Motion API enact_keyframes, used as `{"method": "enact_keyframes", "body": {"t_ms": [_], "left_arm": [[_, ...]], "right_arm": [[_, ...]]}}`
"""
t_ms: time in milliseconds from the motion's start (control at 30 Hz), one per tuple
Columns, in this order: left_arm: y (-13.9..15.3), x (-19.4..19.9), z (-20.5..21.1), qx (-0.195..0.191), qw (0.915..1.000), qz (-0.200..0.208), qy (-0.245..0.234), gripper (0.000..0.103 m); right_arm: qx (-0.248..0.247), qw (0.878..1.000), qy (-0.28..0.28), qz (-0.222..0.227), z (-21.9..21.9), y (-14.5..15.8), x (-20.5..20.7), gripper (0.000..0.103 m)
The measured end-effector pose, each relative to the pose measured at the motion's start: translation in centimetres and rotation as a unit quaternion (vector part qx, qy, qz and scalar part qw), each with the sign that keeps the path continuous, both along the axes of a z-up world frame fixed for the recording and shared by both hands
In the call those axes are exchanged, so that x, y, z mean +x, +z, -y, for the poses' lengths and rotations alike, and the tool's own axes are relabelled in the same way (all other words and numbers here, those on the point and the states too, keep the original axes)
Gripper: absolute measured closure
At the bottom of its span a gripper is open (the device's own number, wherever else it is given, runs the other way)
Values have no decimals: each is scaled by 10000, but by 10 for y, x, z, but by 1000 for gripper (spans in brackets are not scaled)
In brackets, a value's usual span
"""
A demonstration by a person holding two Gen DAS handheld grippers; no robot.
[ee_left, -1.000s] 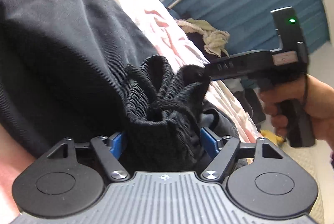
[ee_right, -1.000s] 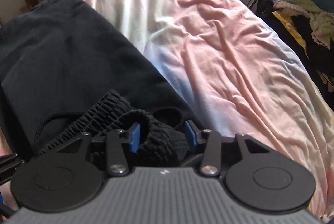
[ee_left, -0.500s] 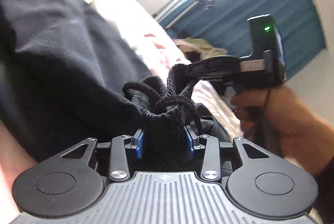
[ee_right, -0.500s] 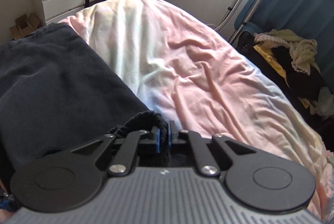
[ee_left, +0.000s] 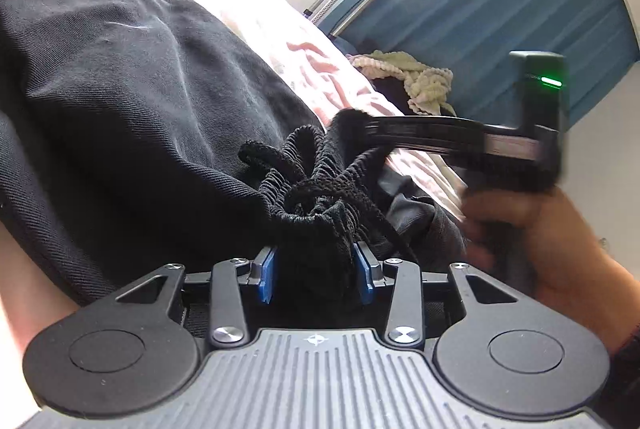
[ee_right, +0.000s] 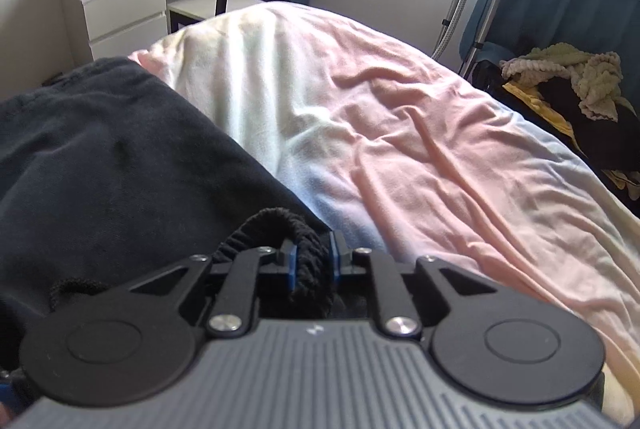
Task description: Fold clothes
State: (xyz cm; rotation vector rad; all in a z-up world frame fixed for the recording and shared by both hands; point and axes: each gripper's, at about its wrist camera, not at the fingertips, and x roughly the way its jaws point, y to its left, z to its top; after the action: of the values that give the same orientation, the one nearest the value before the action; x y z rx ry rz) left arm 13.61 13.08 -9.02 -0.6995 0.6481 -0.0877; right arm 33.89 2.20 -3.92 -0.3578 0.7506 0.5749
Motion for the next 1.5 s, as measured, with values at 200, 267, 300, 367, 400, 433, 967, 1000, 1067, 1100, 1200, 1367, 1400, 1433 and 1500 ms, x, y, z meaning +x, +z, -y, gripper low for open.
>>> {"method": "enact_keyframes", "body": {"t_ms": [200,267,300,367,400,433,967,1000,1067,1100,1200,1367,1400,1433,1500], "left_arm": [[9,2,4,116,9999,10,-17,57],[13,5,5,54,10000,-18,11,56],[15,4,5,63,10000,-31,6,55],[20,1,7,187,9998,-19,-2,52],[23,-2,8,262,9997,3,5,52],[26,-4,10,316,9995,52,-2,52],[31,3,19,421,9974,416,414,21],[30,6,19,407,9976,405,399,20],[28,13,21,433,9976,375,380,20],[27,15,22,476,9977,317,376,20],[22,20,25,551,9981,-75,261,17],[7,18,13,-133,9990,-288,309,21],[8,18,12,-203,9990,-210,345,22],[8,18,10,-258,9988,-172,381,22],[3,22,10,-275,9985,-253,412,24]], "right_arm": [[661,9966,-353,333,69,47,-69,67],[889,9937,-523,447,93,62,-94,67],[1003,9918,-608,503,105,69,-107,67],[1230,9874,-777,617,129,84,-132,67],[1342,9849,-862,673,142,91,-144,66],[1455,9821,-946,729,154,99,-157,63],[4241,8401,-3381,5,314,-12,-255,24],[4380,8313,-3421,-54,317,-18,-254,19],[4654,8129,-3497,-173,323,-30,-252,15],[4680,8097,-3536,-206,328,-25,-247,15],[4776,7967,-3683,-395,331,-40,-236,15],[4935,7856,-3668,-690,325,-59,-218,15],[4959,7844,-3655,-723,323,-61,-216,15],[4983,7832,-3642,-756,321,-64,-214,15],[5087,7756,-3640,-845,319,-70,-212,15]]}}
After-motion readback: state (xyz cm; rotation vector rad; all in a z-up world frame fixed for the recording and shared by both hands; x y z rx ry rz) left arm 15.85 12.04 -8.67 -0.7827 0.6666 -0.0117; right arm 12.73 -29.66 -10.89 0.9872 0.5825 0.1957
